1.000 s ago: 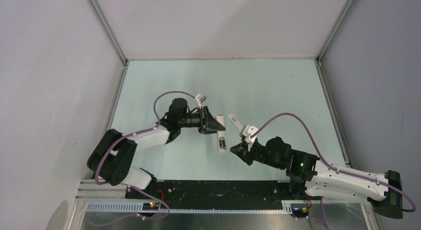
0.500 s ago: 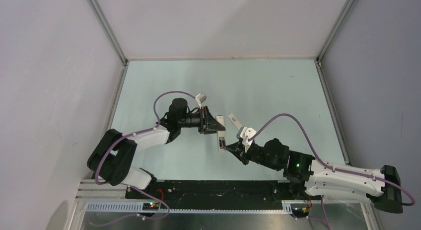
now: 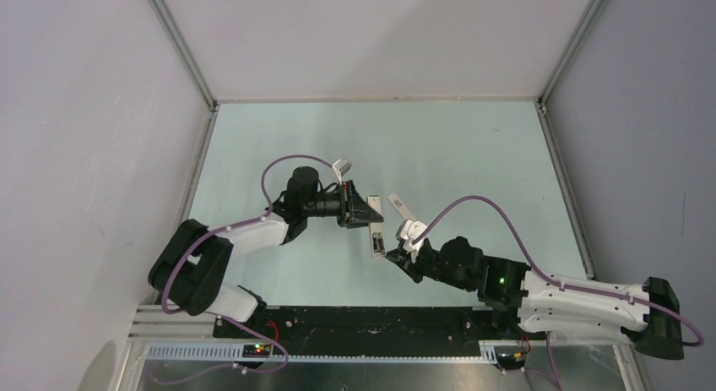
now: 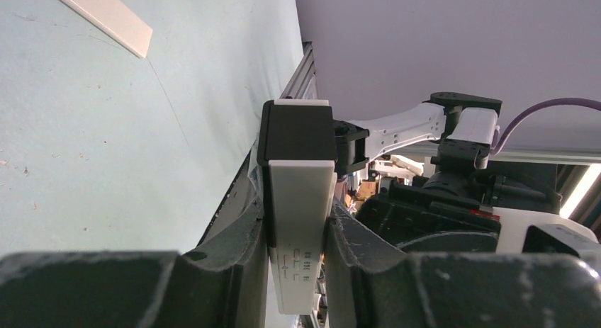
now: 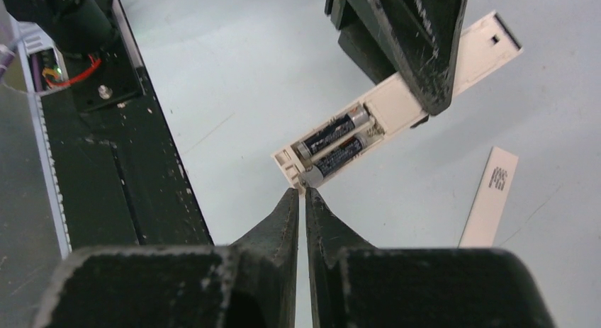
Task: Load the batteries into the remote control
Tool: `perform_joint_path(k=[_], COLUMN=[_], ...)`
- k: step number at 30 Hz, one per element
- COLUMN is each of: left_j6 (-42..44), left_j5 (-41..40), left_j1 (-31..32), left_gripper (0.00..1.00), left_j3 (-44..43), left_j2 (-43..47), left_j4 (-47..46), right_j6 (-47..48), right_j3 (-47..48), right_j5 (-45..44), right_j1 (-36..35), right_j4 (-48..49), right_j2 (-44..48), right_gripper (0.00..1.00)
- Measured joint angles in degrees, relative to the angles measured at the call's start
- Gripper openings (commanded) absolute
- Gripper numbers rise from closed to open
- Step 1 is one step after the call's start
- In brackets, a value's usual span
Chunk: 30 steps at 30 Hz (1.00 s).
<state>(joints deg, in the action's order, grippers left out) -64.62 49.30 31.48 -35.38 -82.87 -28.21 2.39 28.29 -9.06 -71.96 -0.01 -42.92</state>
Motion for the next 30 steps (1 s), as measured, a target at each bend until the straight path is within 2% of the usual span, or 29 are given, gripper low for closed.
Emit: perform_joint_path(k=[30], left_j6=[-0.48], left_j5=[-0.02], left_j1=[0.00], left_gripper=[0.00], left_j3=[-0.02], left_j2=[0.00], left_j4=[0.00], right_j6=[-1.03], right_j3=[0.35], right_j5=[-1.66], right_j1=[-0.09], right_j4=[-0.76], right_j2=[-0.79], right_gripper=[0.10])
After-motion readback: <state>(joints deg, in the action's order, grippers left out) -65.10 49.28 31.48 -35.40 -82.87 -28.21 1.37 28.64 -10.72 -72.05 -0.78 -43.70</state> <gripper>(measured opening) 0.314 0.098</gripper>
